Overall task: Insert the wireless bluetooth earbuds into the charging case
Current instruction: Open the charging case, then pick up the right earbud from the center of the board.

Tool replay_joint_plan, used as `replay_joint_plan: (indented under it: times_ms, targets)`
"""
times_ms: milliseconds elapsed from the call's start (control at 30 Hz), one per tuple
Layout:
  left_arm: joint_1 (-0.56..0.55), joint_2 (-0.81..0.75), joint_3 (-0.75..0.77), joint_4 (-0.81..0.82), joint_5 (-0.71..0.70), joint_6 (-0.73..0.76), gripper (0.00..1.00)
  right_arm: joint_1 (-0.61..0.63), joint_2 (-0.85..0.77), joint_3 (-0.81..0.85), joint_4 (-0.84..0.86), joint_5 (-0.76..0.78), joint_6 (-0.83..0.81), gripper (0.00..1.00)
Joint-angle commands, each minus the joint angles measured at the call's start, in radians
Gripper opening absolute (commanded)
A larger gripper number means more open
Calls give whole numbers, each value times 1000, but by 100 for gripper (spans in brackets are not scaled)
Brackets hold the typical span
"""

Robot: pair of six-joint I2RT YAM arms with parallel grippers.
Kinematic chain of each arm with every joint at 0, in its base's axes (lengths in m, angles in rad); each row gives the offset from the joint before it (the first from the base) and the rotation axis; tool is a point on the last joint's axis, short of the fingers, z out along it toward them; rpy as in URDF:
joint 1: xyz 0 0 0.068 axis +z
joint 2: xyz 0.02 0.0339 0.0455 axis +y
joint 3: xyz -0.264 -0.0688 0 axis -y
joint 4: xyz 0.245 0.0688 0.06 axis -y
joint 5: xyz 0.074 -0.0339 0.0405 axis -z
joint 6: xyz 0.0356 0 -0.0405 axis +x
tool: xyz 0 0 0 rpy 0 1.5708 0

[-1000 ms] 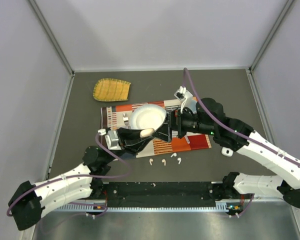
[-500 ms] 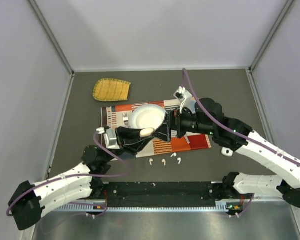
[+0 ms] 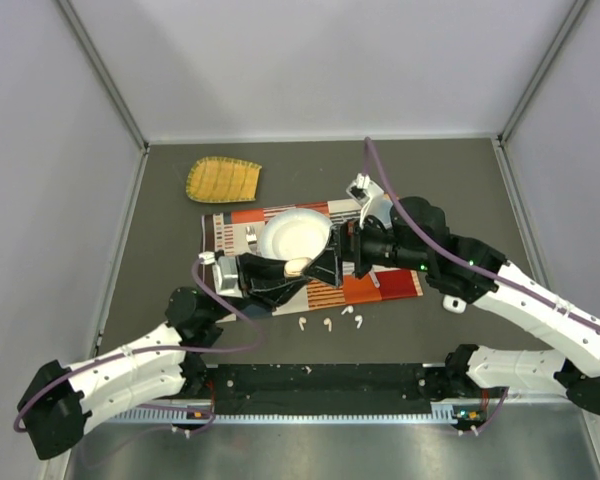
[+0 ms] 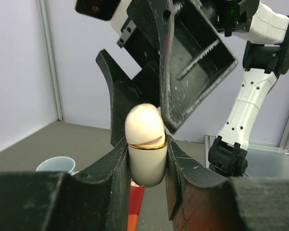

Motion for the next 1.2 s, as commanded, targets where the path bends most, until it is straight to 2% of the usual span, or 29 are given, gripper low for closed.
replay_joint_plan:
  times_ms: [0,333,667,833,1000,1167]
  targets:
    - [-15,-34,32,28,116,-21,0,3,9,68,66,99,2,99]
    - [-15,-97,5,-39,75,-10,0,3,27,79,109,46,16,99]
    - [-15,-166,-61,-92,-40,2,0,-10,-71,93,146,42,-12,99]
    - [-15,-205,-67,-136,-68,13,0,-20,-123,61,138,127,-1,99]
    - [-15,-247,-64,-190,-76,21,0,-66,-181,-19,27,289,82,99]
    - [-13,-320,-57,-282,-109,51,0,-85,-198,-106,-90,337,111,95]
